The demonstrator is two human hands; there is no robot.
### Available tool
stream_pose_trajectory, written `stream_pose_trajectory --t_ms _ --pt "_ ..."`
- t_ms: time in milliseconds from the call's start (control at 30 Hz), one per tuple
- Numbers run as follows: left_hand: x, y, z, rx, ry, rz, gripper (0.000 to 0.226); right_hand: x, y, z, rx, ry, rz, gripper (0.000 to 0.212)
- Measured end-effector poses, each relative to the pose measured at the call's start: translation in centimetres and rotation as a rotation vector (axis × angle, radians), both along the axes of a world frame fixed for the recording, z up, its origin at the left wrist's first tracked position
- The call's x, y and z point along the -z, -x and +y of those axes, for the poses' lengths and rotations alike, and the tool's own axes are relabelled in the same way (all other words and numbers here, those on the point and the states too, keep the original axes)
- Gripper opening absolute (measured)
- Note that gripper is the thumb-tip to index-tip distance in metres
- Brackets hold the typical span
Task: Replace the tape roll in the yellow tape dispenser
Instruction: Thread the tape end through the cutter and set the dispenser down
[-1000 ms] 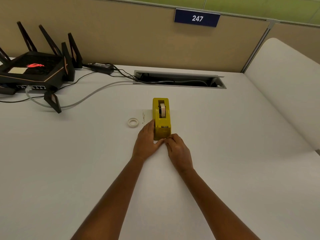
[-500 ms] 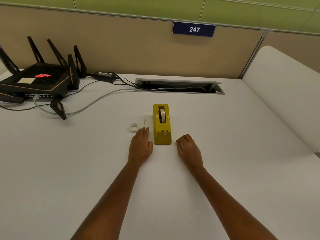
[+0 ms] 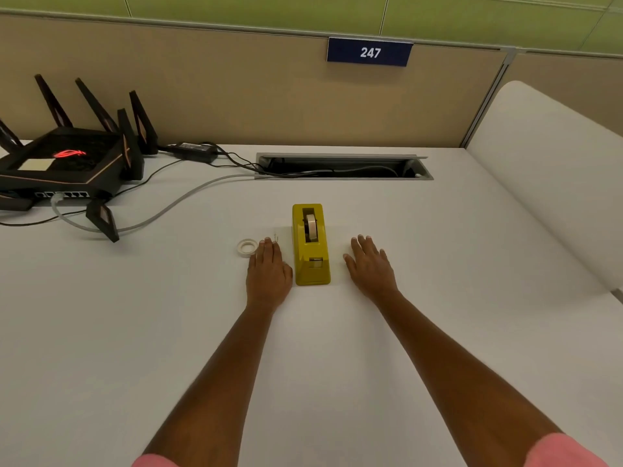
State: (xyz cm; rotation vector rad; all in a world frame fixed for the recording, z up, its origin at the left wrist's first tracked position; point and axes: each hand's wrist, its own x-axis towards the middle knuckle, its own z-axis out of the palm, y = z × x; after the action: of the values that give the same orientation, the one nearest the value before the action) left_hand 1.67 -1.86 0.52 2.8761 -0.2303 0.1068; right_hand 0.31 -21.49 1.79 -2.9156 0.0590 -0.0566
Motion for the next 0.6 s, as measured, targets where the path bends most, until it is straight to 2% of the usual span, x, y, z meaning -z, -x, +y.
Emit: stream_pose_trajectory --t_ms 200,600 --pt "0.5 -0.2 0.3 -0.004 -0.03 0.041 0.055 1.1 -0.6 0.1 -0.028 -0.002 0.053 0.053" --pt "0.8 -0.2 0.2 -0.024 -0.011 0.032 0.056 1.8 -0.7 0.1 -0.018 -0.029 0.024 0.053"
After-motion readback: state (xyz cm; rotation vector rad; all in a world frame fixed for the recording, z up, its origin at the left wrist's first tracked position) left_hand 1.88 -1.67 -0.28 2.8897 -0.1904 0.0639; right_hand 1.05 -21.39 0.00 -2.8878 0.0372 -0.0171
